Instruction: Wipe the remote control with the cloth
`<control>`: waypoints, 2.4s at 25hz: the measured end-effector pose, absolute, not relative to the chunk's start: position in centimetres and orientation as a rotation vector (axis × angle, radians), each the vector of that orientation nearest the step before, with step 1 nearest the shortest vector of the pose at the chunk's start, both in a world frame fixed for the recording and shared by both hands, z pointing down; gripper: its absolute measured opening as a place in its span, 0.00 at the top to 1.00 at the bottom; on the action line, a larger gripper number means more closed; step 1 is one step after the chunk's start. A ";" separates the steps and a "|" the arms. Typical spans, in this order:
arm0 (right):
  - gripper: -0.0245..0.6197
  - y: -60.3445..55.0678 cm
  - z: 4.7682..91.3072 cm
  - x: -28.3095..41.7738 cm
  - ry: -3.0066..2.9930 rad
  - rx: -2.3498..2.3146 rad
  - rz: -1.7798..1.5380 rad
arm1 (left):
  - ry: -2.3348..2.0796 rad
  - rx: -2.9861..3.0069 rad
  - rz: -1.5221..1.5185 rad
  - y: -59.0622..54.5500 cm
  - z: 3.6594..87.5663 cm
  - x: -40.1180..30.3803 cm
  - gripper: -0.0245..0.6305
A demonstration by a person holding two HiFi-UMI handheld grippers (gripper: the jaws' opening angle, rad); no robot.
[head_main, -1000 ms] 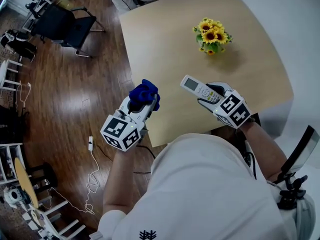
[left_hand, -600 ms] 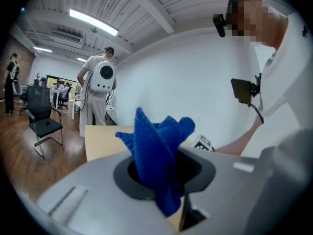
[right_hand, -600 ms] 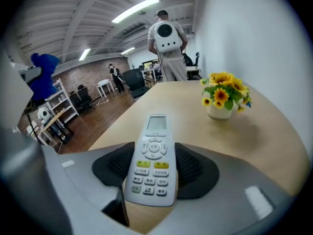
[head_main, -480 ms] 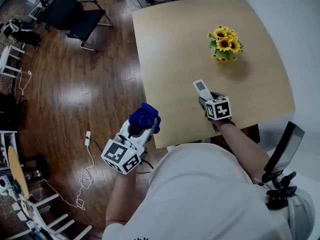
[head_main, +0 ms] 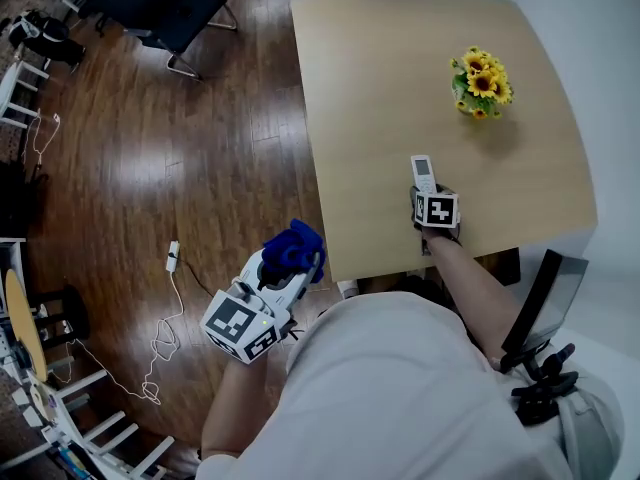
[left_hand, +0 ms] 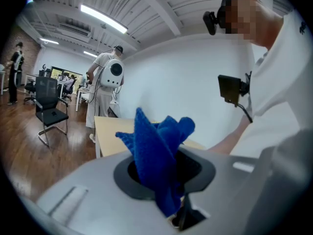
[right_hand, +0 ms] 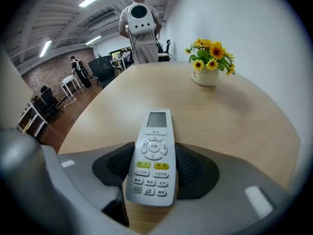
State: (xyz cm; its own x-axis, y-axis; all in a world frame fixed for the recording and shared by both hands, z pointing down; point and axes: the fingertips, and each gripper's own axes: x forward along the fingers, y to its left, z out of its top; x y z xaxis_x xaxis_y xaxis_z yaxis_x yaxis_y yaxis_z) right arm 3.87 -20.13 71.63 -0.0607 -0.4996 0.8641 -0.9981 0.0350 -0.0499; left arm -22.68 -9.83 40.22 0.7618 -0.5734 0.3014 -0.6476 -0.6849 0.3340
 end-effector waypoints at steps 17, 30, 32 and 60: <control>0.36 -20.1 65.7 3.2 -1.778 1.549 0.738 | -0.720 2.577 0.241 -8.5 40.4 -24.6 0.80; 0.36 -4.6 57.4 3.6 -1.829 1.571 0.633 | -0.547 2.686 0.238 -0.9 38.4 -19.3 0.80; 0.36 -1.5 56.7 4.5 -1.857 1.555 0.621 | -0.551 2.697 0.248 1.5 38.0 -17.6 0.80; 0.36 27.3 49.9 3.2 -2.072 1.360 0.464 | -0.524 2.717 0.333 29.6 37.7 -12.1 0.80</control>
State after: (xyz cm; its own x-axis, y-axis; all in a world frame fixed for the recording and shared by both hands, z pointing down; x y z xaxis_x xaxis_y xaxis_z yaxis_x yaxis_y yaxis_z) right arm 3.25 27.28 49.87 -0.2860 -0.6971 0.6575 -0.9108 0.4109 0.0394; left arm -12.08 29.56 37.70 0.9037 -0.3139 0.2911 -0.3968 -0.8694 0.2945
